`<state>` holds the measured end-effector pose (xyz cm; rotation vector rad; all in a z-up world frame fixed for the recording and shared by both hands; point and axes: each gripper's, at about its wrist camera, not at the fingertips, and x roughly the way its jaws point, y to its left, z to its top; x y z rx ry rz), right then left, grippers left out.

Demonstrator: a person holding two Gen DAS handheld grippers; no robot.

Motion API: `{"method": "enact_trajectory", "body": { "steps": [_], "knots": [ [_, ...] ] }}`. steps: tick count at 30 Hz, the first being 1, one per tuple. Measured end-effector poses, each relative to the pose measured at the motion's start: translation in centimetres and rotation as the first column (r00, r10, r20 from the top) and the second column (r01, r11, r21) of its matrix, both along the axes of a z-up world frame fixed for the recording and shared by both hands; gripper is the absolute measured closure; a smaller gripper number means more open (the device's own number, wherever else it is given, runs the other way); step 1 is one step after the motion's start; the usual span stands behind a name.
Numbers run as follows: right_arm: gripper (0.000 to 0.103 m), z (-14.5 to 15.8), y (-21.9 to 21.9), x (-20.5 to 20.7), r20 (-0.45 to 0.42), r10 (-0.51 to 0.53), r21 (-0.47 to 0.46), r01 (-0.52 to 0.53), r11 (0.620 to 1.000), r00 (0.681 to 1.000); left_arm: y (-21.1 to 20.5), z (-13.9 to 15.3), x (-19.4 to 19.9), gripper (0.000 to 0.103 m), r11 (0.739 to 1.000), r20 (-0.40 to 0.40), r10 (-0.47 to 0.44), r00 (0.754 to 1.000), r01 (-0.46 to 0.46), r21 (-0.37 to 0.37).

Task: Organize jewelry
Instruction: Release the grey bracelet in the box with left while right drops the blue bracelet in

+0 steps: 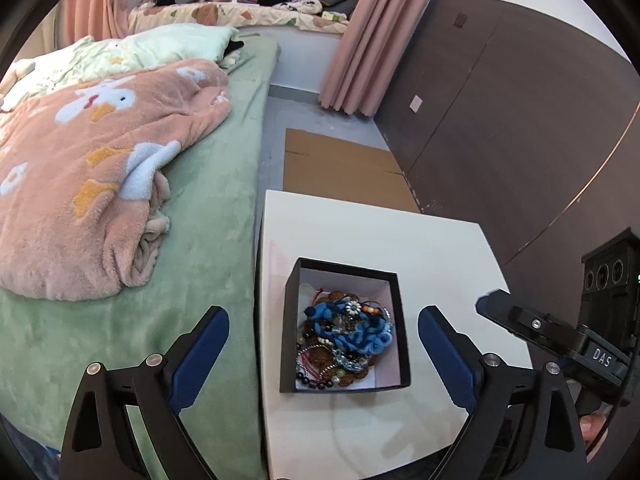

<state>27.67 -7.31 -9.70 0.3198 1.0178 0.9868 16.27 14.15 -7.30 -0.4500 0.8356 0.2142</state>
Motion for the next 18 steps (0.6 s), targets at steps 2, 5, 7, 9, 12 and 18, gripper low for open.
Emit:
{"method": "enact_trajectory", "body": {
  "steps": [2,5,7,9,12,18],
  "knots": [
    [0.035,0.1,-1.4,-0.3,-0.003,-0.018,0.011,0.018,1.000,1.000,-0.4,0.3,-0.3,0.007,1.000,0.003,-0.003,1.000,0.003,-0.006],
    [0.035,0.0,-3.0,-0.8,-0.001,-0.051,-0.006,0.051,0.999,0.999,-1.1,0.9,-0.8,0.007,1.000,0.023,-0.012,1.000,0.013,-0.016],
    [0.035,0.2,-3.6,-0.9,-0.001,-0.069,-0.024,0.069,0.997,0.998,-1.5,1.4,-1.1,0.007,1.000,0.035,-0.023,0.999,0.024,-0.018],
    [0.035,0.4,-4.3,-1.4,0.006,-0.084,-0.040,0.084,0.996,0.996,-2.1,1.8,-1.5,0.006,0.999,0.045,-0.035,0.998,0.035,-0.013],
    [0.035,1.1,-5.3,-2.5,0.023,-0.107,-0.052,0.108,0.993,0.994,-2.6,2.3,-2.0,0.005,0.999,0.051,-0.048,0.998,0.049,-0.007],
    [0.035,3.0,-7.5,-4.4,0.055,-0.143,-0.060,0.146,0.987,0.988,-3.9,3.9,-3.2,0.002,0.997,0.071,-0.076,0.995,0.076,0.002]
  ]
}}
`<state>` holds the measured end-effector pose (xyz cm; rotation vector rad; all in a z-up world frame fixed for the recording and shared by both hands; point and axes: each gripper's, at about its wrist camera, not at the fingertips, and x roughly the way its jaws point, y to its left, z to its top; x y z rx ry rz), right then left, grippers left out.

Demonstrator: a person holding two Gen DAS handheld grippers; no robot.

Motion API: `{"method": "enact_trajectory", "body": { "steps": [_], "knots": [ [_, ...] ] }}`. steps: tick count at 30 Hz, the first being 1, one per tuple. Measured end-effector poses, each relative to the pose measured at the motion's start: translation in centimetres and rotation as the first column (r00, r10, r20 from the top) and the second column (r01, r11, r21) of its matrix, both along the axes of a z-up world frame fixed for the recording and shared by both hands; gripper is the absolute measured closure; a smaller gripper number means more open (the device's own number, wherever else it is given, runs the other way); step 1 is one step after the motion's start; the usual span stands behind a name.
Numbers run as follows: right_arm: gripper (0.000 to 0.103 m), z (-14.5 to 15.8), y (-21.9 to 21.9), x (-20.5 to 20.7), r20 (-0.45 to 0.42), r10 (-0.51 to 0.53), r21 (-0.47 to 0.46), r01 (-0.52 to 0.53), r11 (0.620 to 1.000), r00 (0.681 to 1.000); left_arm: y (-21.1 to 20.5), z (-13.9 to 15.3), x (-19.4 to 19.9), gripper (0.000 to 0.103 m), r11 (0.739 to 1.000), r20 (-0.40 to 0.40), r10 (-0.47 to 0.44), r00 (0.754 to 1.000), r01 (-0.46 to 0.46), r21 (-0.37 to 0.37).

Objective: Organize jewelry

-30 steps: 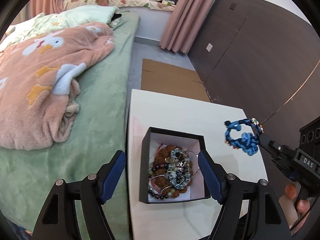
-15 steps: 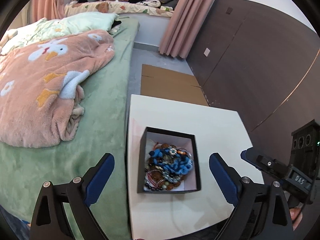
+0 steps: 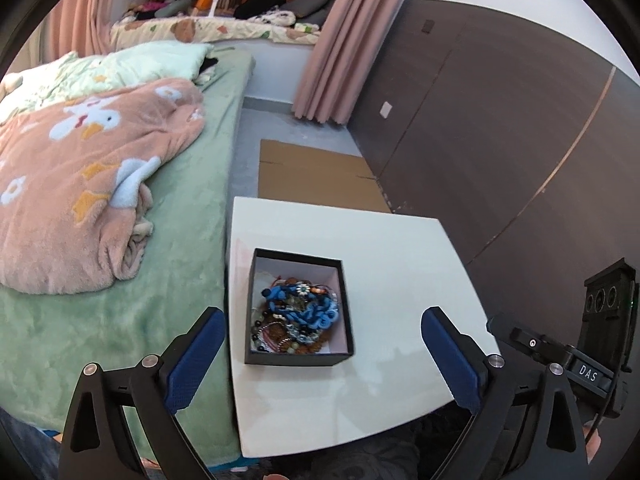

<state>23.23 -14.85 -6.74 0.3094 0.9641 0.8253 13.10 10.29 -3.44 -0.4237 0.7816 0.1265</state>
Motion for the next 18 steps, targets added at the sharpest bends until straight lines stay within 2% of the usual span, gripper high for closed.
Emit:
{"method": "enact_trajectory", "body": {
  "steps": [4,10,11,18],
  "knots": [
    [0.016,1.3,-1.4,-1.7,0.021,-0.036,-0.014,0.036,0.999,0.999,-1.4,1.5,-1.3,0.000,1.000,0.024,-0.027,0.999,0.027,0.003],
    [0.007,4.3,-2.6,-4.6,0.078,-0.045,-0.036,0.048,0.998,0.996,-3.3,4.5,-3.2,0.000,0.997,0.074,-0.063,0.995,0.060,0.039],
    [0.001,4.8,-2.8,-5.1,0.090,-0.045,-0.036,0.048,0.998,0.995,-3.5,5.0,-3.7,0.000,0.997,0.083,-0.064,0.995,0.060,0.041],
    [0.000,7.2,-3.4,-8.1,0.134,-0.029,-0.051,0.036,0.998,0.991,-5.2,7.3,-6.1,0.000,0.995,0.098,-0.069,0.993,0.061,0.076]
  ]
}}
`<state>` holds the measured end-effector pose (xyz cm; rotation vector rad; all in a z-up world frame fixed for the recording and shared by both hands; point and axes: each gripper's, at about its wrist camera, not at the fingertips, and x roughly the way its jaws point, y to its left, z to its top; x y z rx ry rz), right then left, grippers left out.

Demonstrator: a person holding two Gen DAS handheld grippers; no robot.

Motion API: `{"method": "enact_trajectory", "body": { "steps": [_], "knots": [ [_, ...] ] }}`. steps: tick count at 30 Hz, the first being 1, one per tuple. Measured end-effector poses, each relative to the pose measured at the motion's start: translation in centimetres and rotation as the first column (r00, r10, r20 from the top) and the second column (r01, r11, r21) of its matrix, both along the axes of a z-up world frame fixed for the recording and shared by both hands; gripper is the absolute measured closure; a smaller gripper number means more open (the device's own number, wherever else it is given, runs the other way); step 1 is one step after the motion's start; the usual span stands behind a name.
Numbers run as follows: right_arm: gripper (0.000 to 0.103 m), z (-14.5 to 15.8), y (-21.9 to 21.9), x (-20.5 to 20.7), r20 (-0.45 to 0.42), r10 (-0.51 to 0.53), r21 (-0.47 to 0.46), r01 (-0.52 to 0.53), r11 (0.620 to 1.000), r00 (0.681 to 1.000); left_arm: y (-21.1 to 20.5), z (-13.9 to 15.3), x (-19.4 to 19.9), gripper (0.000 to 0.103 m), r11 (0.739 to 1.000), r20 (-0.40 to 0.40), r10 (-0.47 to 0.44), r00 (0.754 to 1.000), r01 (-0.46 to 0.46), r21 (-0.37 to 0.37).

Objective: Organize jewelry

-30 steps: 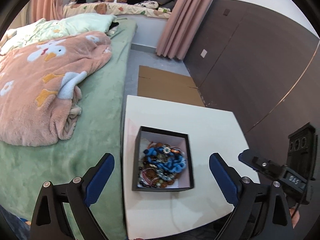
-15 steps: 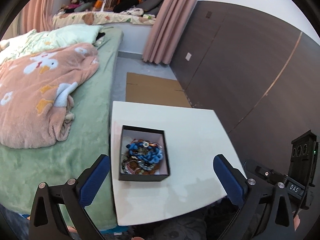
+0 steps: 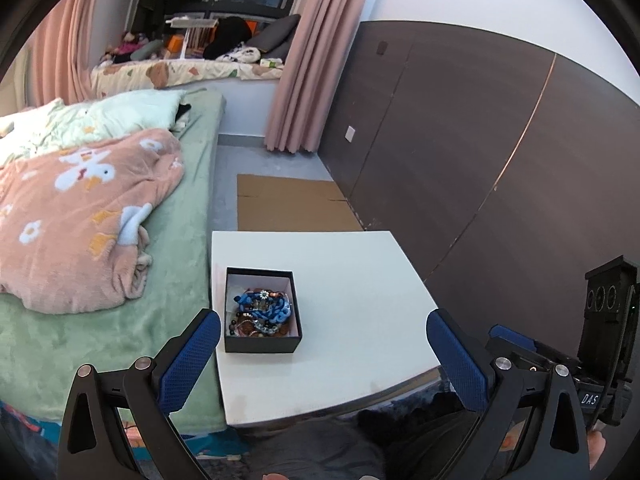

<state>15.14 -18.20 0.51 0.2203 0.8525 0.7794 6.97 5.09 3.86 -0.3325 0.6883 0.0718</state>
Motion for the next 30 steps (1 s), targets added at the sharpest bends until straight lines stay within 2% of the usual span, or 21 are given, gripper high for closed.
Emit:
{"method": "enact_trajectory", "body": {
  "steps": [7,12,19,30],
  "knots": [
    [0.000,1.5,0.5,-1.8,0.033,0.024,-0.010,-0.024,1.000,0.999,-0.4,1.7,-2.6,0.000,0.999,0.008,0.014,1.000,-0.014,0.050],
    [0.000,1.9,1.1,-2.7,0.042,0.033,-0.012,-0.032,0.999,0.999,-0.5,1.9,-4.0,0.000,0.997,0.008,-0.002,1.000,0.001,0.082],
    [0.000,1.9,2.1,-4.2,0.060,0.041,-0.082,-0.036,0.996,0.997,0.1,1.2,-5.3,0.000,0.998,0.023,-0.005,1.000,0.004,0.065],
    [0.000,1.1,1.5,-5.2,0.062,-0.037,-0.121,0.044,0.992,0.997,0.0,0.5,-5.6,0.000,0.997,0.041,-0.027,0.999,0.023,0.077]
  ]
}}
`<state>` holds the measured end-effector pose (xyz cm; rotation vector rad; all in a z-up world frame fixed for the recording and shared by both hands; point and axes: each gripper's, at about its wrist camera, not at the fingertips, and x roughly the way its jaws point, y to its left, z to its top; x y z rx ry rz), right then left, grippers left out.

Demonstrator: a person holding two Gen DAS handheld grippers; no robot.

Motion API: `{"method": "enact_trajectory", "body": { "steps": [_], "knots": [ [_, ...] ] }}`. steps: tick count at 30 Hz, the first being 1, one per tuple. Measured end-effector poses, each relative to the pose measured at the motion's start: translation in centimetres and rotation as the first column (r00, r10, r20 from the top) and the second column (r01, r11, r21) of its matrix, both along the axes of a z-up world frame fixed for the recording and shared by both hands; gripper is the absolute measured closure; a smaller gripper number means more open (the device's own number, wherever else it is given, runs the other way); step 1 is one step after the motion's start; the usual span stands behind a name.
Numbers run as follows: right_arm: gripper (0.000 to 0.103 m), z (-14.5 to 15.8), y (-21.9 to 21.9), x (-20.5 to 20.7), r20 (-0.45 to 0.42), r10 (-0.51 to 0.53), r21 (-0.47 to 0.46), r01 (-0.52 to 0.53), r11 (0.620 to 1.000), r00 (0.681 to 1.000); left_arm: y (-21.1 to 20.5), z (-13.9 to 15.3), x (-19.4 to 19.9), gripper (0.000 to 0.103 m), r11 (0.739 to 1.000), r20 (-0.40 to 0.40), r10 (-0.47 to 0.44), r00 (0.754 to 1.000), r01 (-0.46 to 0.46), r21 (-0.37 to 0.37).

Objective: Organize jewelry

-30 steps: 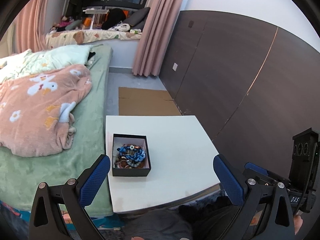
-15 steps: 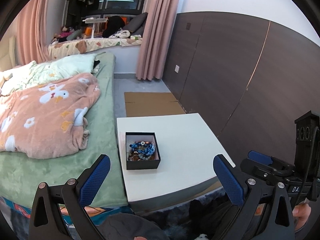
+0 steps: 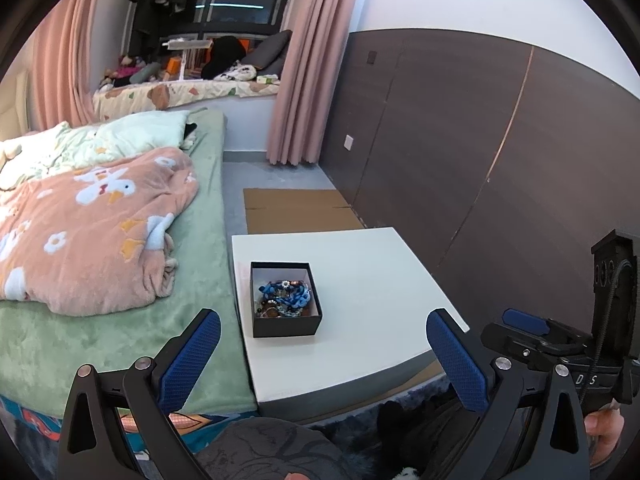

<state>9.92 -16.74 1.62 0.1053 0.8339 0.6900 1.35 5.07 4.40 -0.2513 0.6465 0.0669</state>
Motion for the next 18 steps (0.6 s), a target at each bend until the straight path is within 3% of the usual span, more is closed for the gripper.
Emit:
{"method": "enact_trajectory", "body": {
  "steps": [18],
  "knots": [
    [0.000,-0.7,-2.0,0.3,0.009,-0.097,-0.015,0.097,0.995,0.995,-0.1,-0.3,-0.7,0.000,0.999,0.035,0.028,0.999,-0.030,0.043]
  ]
}}
